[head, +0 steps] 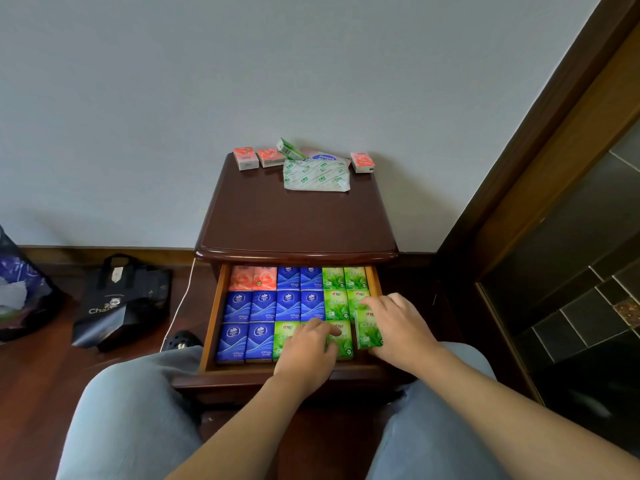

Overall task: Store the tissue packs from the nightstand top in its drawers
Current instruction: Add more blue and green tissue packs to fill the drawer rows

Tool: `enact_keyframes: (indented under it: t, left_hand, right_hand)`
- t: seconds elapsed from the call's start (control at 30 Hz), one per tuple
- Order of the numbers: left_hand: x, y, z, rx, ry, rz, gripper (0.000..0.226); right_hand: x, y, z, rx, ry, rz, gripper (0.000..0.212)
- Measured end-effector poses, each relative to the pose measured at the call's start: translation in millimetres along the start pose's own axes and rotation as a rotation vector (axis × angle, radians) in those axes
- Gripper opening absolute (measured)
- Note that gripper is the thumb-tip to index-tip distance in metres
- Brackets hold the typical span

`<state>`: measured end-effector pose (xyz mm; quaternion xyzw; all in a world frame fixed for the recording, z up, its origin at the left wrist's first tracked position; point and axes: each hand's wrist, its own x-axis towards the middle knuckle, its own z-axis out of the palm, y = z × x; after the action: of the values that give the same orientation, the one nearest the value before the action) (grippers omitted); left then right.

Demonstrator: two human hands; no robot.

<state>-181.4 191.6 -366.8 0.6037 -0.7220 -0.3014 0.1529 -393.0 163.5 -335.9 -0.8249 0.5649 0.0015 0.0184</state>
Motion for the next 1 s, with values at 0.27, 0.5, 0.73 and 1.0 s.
enact_keyframes:
  t: [0.27, 0.5, 0.73, 1.0]
  left_hand:
    - [-2, 3, 6, 0.207, -0.089, 0.044, 0.048]
    - [-1, 4, 5, 0.217, -0.146, 0.022, 0.048]
    - [-1, 5, 4, 0.227, -0.163, 0.027, 0.049]
    - [0, 5, 5, 0.232, -0.160, 0.021, 0.050]
  right_hand:
    - [4, -8, 6, -0.165, -0.119, -0.041, 0.048]
    - [6, -11, 8, -0.197, -0.136, -0.043, 0.055]
    - [7, -11, 9, -0.213, -0.122, -0.044, 0.044]
    - [14, -21, 6, -0.129, -0.094, -0.152, 0.045]
